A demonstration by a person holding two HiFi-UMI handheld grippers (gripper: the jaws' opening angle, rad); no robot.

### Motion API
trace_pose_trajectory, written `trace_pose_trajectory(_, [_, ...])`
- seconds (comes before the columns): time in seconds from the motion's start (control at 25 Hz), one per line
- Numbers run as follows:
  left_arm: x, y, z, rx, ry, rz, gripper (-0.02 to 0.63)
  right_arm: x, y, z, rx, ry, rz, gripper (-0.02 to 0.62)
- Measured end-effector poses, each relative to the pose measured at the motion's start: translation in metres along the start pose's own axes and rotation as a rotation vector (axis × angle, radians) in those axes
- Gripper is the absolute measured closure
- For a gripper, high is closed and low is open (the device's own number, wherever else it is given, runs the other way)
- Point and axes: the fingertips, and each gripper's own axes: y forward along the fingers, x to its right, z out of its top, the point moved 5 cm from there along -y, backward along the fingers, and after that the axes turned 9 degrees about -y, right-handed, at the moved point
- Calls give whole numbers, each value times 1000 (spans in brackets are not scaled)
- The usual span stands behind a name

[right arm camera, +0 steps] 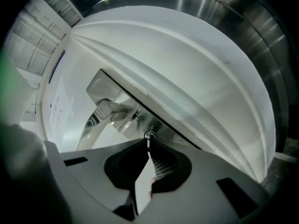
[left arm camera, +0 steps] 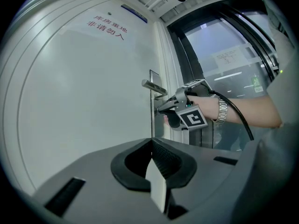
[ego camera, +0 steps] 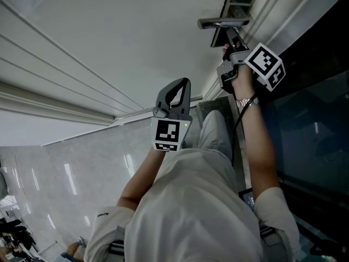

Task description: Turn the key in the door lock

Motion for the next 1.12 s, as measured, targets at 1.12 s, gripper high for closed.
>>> trace_pose_trajectory(1.12, [-6,1,-5,-8,-7,-7,597,13,3,-5,40,407,92,583])
